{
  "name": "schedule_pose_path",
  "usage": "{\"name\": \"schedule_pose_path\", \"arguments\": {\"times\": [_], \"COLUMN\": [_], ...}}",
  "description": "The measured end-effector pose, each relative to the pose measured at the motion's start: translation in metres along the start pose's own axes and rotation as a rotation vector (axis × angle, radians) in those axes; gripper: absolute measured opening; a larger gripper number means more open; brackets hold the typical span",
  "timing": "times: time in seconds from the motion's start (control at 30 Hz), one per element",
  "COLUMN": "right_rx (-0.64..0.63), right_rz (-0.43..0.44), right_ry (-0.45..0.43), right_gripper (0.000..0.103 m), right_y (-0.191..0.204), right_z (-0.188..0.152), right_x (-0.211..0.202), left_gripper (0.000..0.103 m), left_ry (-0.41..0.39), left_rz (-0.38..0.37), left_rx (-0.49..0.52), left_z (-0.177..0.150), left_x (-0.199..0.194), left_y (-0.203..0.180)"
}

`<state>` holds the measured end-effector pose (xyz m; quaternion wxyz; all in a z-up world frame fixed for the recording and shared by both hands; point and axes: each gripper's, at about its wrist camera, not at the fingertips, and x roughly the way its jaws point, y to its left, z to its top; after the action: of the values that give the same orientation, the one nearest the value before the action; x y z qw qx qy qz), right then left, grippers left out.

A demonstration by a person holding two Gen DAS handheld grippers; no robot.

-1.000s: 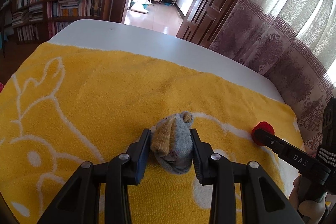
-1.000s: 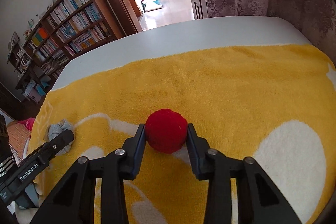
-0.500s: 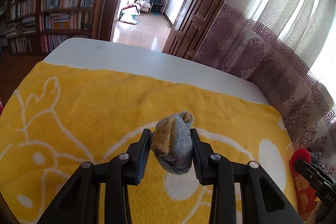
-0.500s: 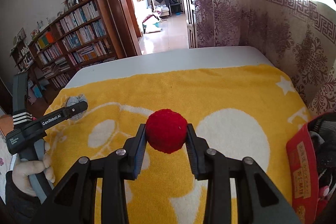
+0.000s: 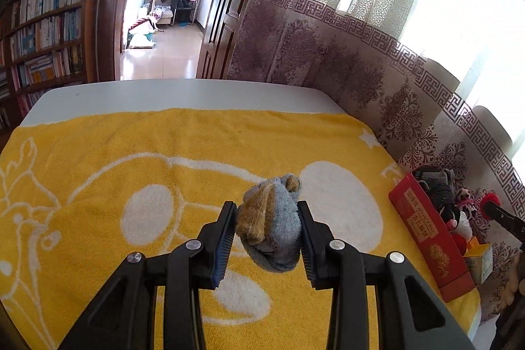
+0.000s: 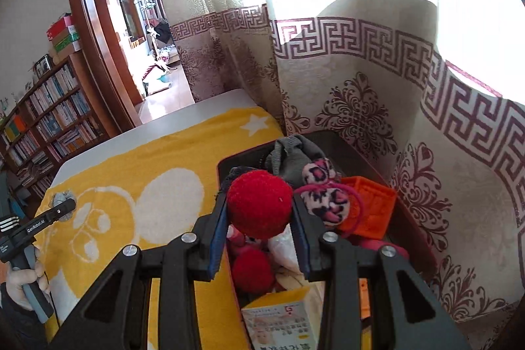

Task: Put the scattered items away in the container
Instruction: 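Carry the red ball into the tin box and open the right gripper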

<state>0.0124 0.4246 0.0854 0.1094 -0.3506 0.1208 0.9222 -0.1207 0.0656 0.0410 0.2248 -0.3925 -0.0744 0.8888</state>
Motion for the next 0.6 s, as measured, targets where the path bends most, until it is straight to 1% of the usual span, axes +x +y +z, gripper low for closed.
{"name": "schedule_pose_path", "arguments": {"times": [0.07,0.17,0.3,0.47,0.53,0.6], "right_rx": [0.026,0.034,0.027,0.046,0.054,0.066], "right_rz": [-0.019,-0.008,0.025,0.063,0.078,0.094], "right_ry": [0.022,0.073,0.111,0.113,0.098,0.060], "right_gripper": [0.040,0.040,0.040,0.043,0.047,0.061], "right_y": [-0.024,-0.044,-0.050,-0.060,-0.064,-0.068], "right_z": [-0.005,-0.014,-0.026,-0.028,-0.029,-0.029], "right_x": [0.001,0.011,0.023,0.026,0.020,0.011], "left_gripper": [0.038,0.038,0.038,0.038,0.038,0.038], "left_ry": [0.012,0.031,0.052,0.080,0.089,0.100], "left_rz": [-0.028,-0.071,-0.107,-0.130,-0.139,-0.155], "left_rx": [0.021,0.061,0.116,0.175,0.192,0.203], "left_z": [-0.006,-0.014,-0.025,-0.035,-0.037,-0.037], "left_x": [0.001,0.004,0.005,0.010,0.012,0.016], "left_y": [-0.020,-0.054,-0.094,-0.133,-0.144,-0.157]}}
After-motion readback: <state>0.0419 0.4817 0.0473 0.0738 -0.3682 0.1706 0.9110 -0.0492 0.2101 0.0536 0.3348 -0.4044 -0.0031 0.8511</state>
